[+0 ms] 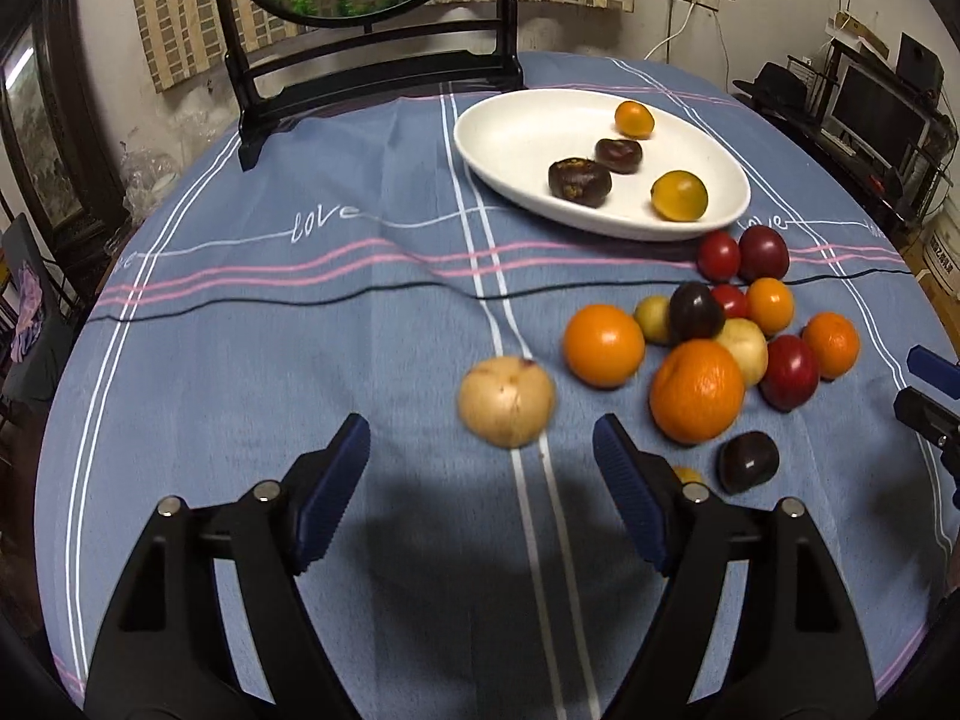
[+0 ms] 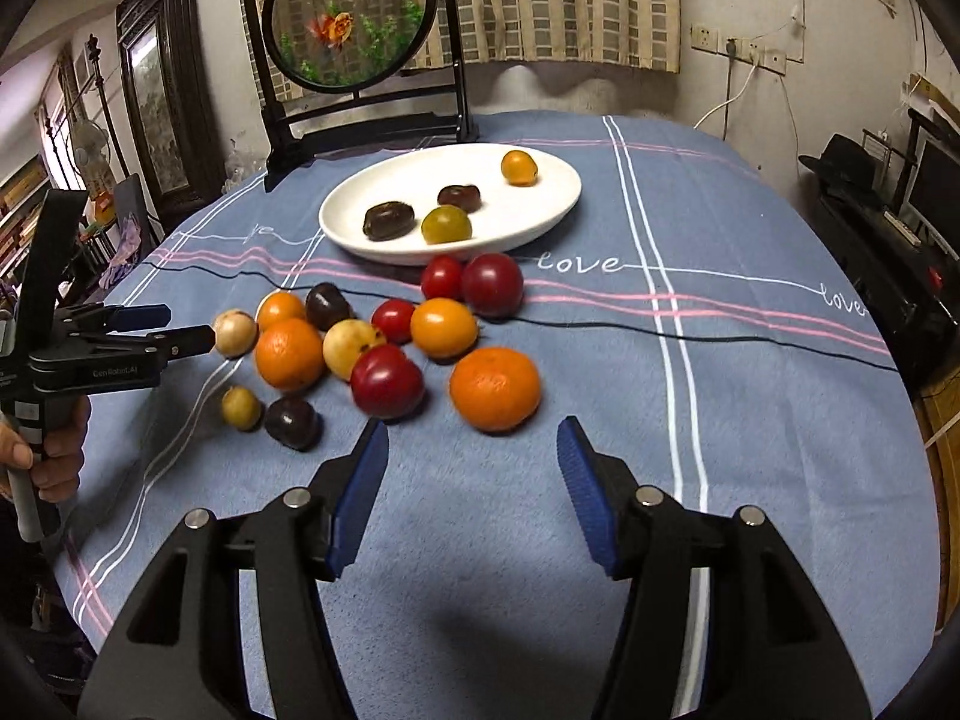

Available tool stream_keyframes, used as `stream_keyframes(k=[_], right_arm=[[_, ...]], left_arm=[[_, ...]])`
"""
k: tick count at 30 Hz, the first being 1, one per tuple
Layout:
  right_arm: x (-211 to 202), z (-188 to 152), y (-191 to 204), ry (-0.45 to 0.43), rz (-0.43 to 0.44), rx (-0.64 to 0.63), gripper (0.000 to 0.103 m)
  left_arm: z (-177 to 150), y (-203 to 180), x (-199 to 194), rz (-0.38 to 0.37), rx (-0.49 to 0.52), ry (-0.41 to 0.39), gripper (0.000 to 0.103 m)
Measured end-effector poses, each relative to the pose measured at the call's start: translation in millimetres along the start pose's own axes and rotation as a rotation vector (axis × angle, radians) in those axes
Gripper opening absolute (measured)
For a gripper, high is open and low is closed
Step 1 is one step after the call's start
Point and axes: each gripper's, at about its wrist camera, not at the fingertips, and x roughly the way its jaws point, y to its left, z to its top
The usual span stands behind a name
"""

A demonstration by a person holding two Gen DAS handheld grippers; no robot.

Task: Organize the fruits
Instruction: 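Grasp the beige potato-like fruit with the left tool while the right tool grasps a mandarin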

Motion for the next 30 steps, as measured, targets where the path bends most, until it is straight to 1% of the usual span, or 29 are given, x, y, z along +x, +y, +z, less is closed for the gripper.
stream_keyframes(k=[7,12,18,20,21,22,23,24,25,29,30], right_arm=[[10,-6,4,0.038,0.008,0.024,0.059],[17,-4,6,0.058,-0.030,0.018,0.059],[20,-4,6,0.064,-0.013,0.020,0.059],[21,-4,6,0.067,-0.010,0.020,0.059],[22,-3,6,0.068,-0.008,0.019,0.059],[22,-3,6,0.069,-0.009,0.017,0.059],[23,-2,6,0.070,-0.011,0.014,0.059],[25,-1,6,0.074,-0.016,0.008,0.059],[27,0,7,0.078,-0.023,0.001,0.059],[40,8,9,0.104,-0.094,-0.057,0.059],[44,9,10,0.109,-0.099,-0.070,0.059]], left_arm=[[-7,-5,2,-0.003,-0.010,0.010,0.081],[-2,-6,16,0.010,-0.005,0.040,0.081],[5,-3,34,0.007,-0.024,0.072,0.081],[7,-2,41,-0.001,-0.036,0.089,0.077],[8,-1,45,-0.007,-0.038,0.096,0.071],[10,0,48,-0.005,-0.039,0.096,0.068],[10,0,48,-0.004,-0.039,0.089,0.062],[11,0,48,-0.020,-0.034,0.082,0.048],[12,-1,46,-0.030,-0.030,0.080,0.042],[11,-3,46,-0.023,-0.022,0.071,0.042],[12,-2,46,-0.022,-0.021,0.071,0.042]])
